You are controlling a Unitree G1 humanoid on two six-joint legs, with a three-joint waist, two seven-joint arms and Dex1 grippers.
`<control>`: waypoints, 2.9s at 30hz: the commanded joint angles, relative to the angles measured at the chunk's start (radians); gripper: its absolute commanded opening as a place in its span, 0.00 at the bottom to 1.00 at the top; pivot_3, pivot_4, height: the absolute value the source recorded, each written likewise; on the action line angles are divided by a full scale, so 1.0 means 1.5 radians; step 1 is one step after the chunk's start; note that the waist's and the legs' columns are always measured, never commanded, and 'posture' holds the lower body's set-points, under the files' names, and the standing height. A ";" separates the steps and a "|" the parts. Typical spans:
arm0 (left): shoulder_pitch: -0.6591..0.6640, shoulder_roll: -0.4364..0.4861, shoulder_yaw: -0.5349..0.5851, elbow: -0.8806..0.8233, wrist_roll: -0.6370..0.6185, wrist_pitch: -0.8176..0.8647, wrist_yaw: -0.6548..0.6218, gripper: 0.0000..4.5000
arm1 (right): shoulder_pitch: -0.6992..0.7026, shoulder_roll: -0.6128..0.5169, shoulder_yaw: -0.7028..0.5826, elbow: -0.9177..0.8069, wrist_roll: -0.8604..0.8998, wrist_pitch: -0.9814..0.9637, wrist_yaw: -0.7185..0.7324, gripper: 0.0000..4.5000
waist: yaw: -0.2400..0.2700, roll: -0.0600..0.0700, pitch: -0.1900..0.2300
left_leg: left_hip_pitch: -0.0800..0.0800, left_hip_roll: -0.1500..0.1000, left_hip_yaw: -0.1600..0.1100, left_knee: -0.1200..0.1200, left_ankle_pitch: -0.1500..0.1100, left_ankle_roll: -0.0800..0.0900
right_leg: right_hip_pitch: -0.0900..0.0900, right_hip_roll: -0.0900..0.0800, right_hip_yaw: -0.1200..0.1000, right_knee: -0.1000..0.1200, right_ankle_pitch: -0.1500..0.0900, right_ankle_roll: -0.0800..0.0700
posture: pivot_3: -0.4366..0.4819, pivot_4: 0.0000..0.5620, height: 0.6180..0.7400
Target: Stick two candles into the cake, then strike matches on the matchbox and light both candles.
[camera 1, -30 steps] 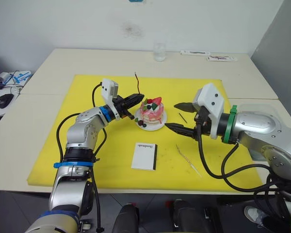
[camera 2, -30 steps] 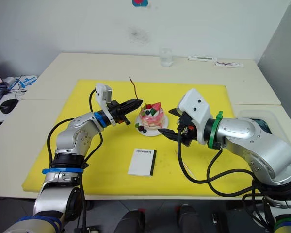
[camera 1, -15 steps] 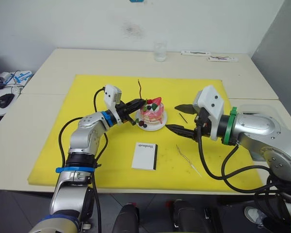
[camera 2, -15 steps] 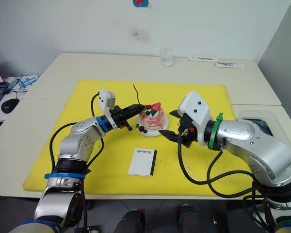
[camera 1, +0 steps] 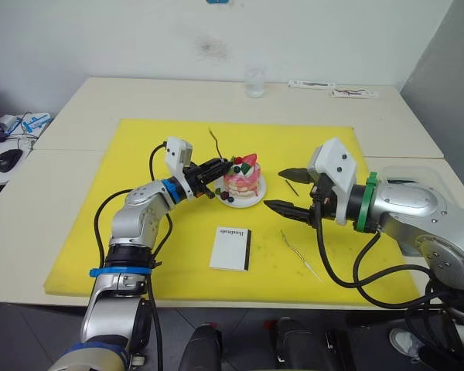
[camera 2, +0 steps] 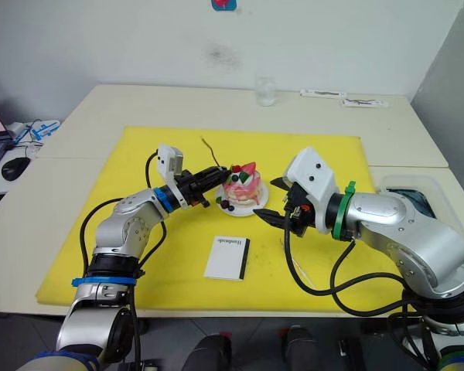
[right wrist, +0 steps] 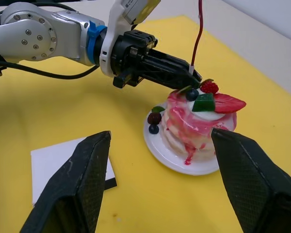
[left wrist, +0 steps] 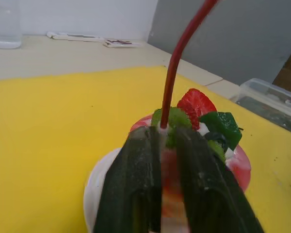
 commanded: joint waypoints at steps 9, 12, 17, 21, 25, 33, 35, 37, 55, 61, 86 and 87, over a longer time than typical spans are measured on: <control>0.024 0.015 0.046 -0.127 -0.034 0.030 0.055 0.83 | 0.006 0.006 -0.015 -0.019 -0.018 -0.028 0.006 0.77 | 0.000 0.000 0.000 | 0.000 0.000 0.000 0.000 0.000 0.000 | 0.000 0.000 0.000 0.000 0.000 0.000 | 0.48 0.27 1.00; 0.030 0.025 0.061 -0.161 -0.049 0.047 0.071 0.83 | 0.010 0.007 -0.019 -0.018 -0.023 -0.037 0.009 0.77 | 0.000 0.000 0.000 | 0.000 0.000 0.000 0.000 0.000 0.000 | 0.000 0.000 0.000 0.000 0.000 0.000 | 0.48 0.27 1.00; 0.066 0.089 0.101 -0.261 -0.080 0.094 0.076 0.83 | 0.045 -0.014 -0.063 -0.038 -0.010 -0.047 0.022 0.77 | 0.000 0.000 0.000 | 0.000 0.000 0.000 0.000 0.000 0.000 | 0.000 0.000 0.000 0.000 0.000 0.000 | 0.48 0.27 1.00; 0.137 0.174 0.107 -0.357 -0.109 0.151 0.037 0.87 | 0.107 -0.035 -0.103 -0.073 -0.005 -0.054 0.030 0.77 | 0.000 0.000 0.000 | 0.000 0.000 0.000 -0.001 0.000 0.000 | 0.000 0.000 0.000 0.000 0.000 -0.001 | 0.48 0.27 1.00; 0.223 0.275 0.086 -0.473 -0.167 0.217 -0.058 0.99 | 0.192 -0.075 -0.136 -0.110 -0.022 -0.064 0.036 0.77 | 0.000 0.000 0.000 | 0.000 0.000 0.000 -0.001 0.000 0.000 | 0.000 0.000 0.000 0.000 -0.002 -0.002 | 0.48 0.27 1.00; 0.331 0.328 0.016 -0.640 -0.262 0.289 -0.109 0.99 | 0.382 -0.094 -0.135 -0.174 -0.072 -0.056 -0.015 0.77 | 0.000 0.000 0.000 | 0.002 0.001 0.001 0.000 0.000 0.000 | 0.000 -0.001 0.000 0.000 -0.003 -0.004 | 0.48 0.27 1.00; 0.332 0.321 -0.007 -0.658 -0.268 0.290 -0.105 0.99 | 0.413 -0.087 -0.112 -0.186 -0.083 -0.046 -0.035 0.77 | 0.000 0.000 0.000 | 0.002 0.001 0.001 0.001 0.000 0.000 | 0.000 -0.001 0.000 0.000 -0.003 -0.004 | 0.48 0.27 1.00; 0.329 0.312 -0.023 -0.670 -0.278 0.290 -0.095 0.99 | 0.437 -0.079 -0.088 -0.193 -0.098 -0.038 -0.055 0.77 | 0.000 0.000 0.000 | 0.002 0.001 0.001 0.001 0.000 0.000 | 0.000 -0.001 0.000 0.000 -0.003 -0.004 | 0.48 0.27 1.00; 0.330 0.307 -0.058 -0.671 -0.249 0.249 -0.091 1.00 | 0.486 -0.001 -0.003 -0.159 -0.177 -0.026 -0.123 0.24 | 0.000 0.000 0.000 | 0.001 0.001 0.001 0.001 0.000 0.000 | 0.000 -0.001 0.000 0.000 -0.003 -0.004 | 0.48 0.27 1.00; 0.347 0.316 -0.047 -0.669 -0.245 0.237 -0.095 1.00 | 0.484 -0.002 -0.017 -0.168 -0.175 -0.014 -0.112 0.01 | 0.000 0.000 0.000 | 0.001 0.001 0.001 0.001 0.000 0.000 | 0.000 -0.001 0.000 -0.001 -0.003 -0.004 | 0.48 0.27 1.00; 0.355 0.303 -0.091 -0.664 -0.227 0.212 -0.105 1.00 | 0.614 -0.218 -0.308 0.074 -0.207 -0.299 0.280 0.01 | 0.000 -0.001 0.000 | 0.002 0.001 0.002 0.001 0.000 0.000 | 0.001 -0.001 0.001 0.000 -0.003 -0.003 | 0.48 0.27 1.00; 0.355 0.303 -0.092 -0.665 -0.227 0.212 -0.105 1.00 | 0.615 -0.217 -0.309 0.075 -0.208 -0.300 0.282 0.01 | 0.000 -0.001 0.000 | 0.002 0.001 0.002 0.002 0.000 0.000 | 0.001 -0.001 0.001 0.000 -0.003 -0.003 | 0.48 0.27 1.00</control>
